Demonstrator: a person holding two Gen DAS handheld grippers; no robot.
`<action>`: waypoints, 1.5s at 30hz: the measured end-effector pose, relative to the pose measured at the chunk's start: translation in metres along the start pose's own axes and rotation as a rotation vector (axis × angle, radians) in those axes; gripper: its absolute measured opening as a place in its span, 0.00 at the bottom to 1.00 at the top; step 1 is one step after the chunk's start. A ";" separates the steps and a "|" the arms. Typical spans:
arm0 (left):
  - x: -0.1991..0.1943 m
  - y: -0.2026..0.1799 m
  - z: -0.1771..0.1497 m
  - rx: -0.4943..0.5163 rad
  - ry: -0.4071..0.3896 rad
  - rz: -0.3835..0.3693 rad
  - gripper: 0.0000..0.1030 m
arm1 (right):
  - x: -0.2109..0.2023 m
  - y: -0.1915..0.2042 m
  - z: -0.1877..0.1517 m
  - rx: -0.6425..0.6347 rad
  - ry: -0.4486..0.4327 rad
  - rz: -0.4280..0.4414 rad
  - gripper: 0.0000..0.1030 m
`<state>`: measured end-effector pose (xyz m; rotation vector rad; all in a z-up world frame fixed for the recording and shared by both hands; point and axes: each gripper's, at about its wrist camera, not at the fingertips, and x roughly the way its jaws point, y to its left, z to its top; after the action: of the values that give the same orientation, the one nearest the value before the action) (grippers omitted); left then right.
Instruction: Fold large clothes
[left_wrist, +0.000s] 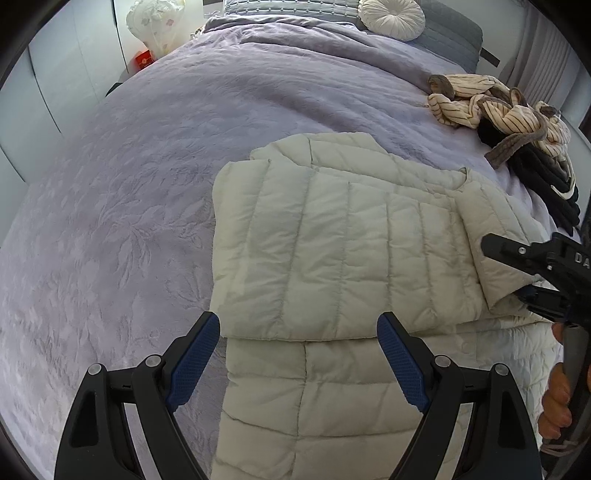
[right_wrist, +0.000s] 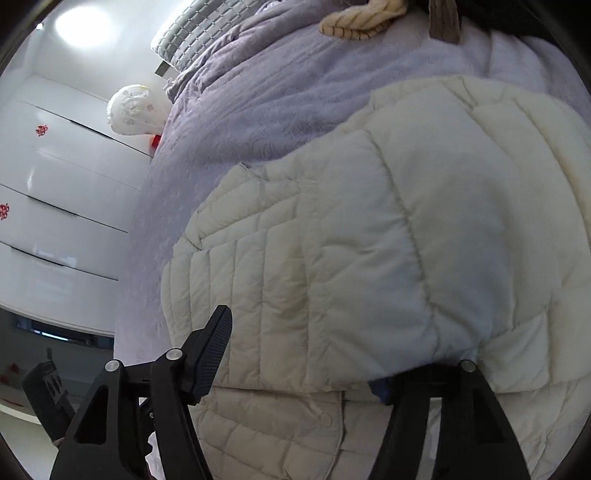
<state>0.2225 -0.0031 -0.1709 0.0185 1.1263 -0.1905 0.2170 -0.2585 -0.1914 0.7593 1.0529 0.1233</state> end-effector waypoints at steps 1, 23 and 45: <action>0.000 0.001 0.000 -0.004 0.000 -0.001 0.85 | -0.005 0.002 -0.003 0.006 -0.003 -0.007 0.67; 0.002 0.057 0.031 -0.200 0.008 -0.233 0.85 | 0.022 0.071 -0.026 -0.412 0.063 -0.281 0.07; 0.070 -0.043 0.053 -0.143 0.176 -0.483 0.61 | -0.084 -0.021 -0.024 -0.169 -0.052 -0.314 0.76</action>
<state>0.2919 -0.0609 -0.2077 -0.3730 1.3047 -0.5458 0.1491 -0.2991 -0.1487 0.4363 1.0845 -0.0754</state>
